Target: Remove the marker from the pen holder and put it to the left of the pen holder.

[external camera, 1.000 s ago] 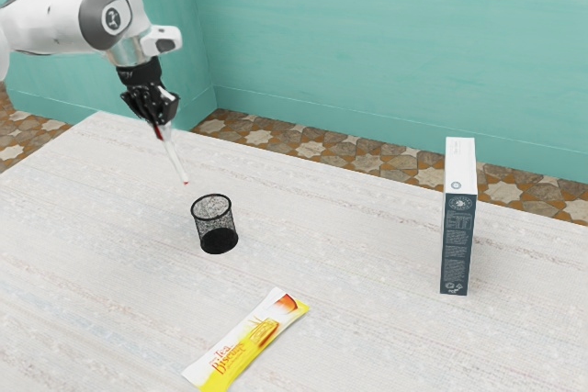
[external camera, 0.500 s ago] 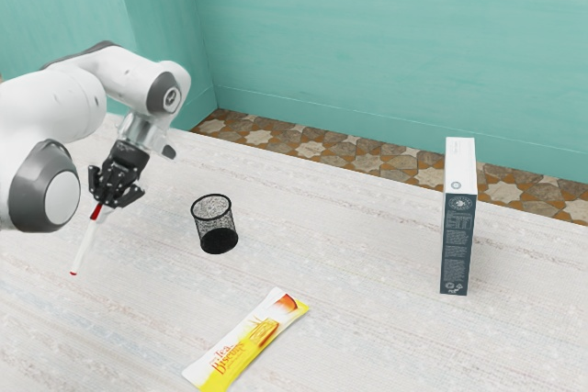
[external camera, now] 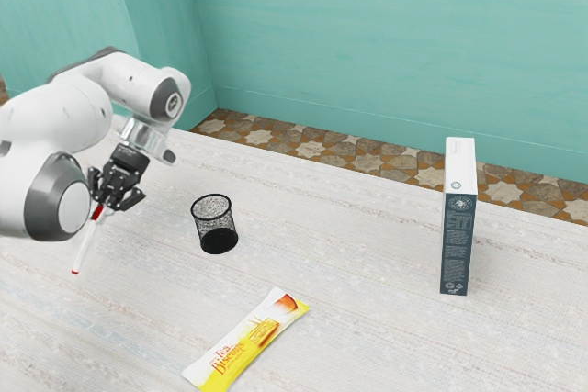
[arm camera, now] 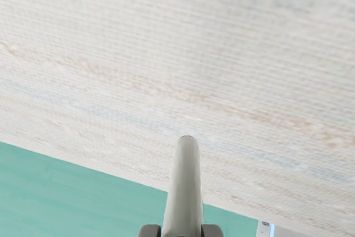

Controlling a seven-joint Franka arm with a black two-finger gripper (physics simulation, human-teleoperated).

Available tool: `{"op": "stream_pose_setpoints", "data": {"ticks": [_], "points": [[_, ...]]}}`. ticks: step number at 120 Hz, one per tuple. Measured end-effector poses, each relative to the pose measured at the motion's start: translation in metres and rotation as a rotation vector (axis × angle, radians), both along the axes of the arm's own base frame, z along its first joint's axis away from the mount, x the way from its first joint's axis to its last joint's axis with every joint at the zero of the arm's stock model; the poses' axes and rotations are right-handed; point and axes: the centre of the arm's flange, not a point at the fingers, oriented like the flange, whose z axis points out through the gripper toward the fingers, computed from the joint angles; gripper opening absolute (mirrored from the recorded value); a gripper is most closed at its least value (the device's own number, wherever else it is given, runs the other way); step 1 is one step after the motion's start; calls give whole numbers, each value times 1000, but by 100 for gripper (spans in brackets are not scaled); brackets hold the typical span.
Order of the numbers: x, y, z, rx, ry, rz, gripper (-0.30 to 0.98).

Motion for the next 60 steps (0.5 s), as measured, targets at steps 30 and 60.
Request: {"op": "stream_pose_setpoints", "data": {"ticks": [30,60], "points": [[28,-62,117,-113,-371,-98,47],[-67,-213,300,-209,-740,-321,62]]}}
